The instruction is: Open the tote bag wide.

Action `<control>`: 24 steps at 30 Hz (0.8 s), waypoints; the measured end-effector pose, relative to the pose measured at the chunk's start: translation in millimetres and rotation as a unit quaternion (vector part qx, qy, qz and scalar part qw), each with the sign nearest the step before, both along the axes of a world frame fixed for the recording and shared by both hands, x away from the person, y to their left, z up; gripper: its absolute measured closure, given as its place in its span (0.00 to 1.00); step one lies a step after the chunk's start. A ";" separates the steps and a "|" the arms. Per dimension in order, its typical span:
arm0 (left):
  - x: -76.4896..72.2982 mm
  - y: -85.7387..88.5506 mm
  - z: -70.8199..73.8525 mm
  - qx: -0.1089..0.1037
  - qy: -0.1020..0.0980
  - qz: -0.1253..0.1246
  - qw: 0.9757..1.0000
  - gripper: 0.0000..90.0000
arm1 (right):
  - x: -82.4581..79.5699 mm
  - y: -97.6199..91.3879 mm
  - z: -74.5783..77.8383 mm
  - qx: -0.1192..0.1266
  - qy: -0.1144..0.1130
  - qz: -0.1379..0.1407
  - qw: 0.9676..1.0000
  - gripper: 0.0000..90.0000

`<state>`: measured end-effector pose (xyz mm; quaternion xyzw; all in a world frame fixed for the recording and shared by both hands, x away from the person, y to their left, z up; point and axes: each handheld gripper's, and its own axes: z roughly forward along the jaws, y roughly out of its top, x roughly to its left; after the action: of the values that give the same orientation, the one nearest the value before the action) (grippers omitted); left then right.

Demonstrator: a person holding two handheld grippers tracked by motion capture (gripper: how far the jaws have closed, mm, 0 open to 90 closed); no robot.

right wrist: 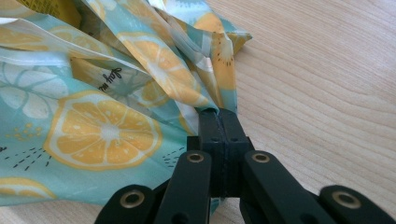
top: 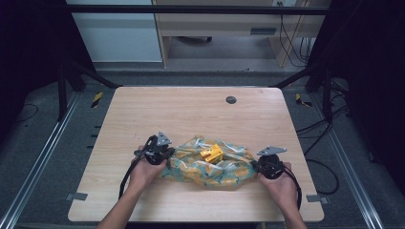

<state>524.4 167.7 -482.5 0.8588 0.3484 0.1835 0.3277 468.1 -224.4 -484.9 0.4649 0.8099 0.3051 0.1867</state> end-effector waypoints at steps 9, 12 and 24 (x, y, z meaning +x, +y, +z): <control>-0.6 0.3 -1.9 0.002 0.004 0.000 1.000 1.00 | 1.6 -0.5 -1.5 -0.001 0.004 -0.003 1.000 1.00; -0.6 0.4 -2.9 0.001 0.006 0.002 1.000 1.00 | 1.6 -1.5 -1.7 0.002 0.003 -0.004 1.000 1.00; -3.8 0.1 -0.7 0.000 -0.005 0.010 1.000 0.99 | -1.9 -2.5 -1.7 0.016 -0.001 -0.007 1.000 1.00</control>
<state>520.6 167.8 -483.2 0.8546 0.3549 0.1911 0.3273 466.2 -226.9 -486.6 0.4733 0.8013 0.3175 0.1821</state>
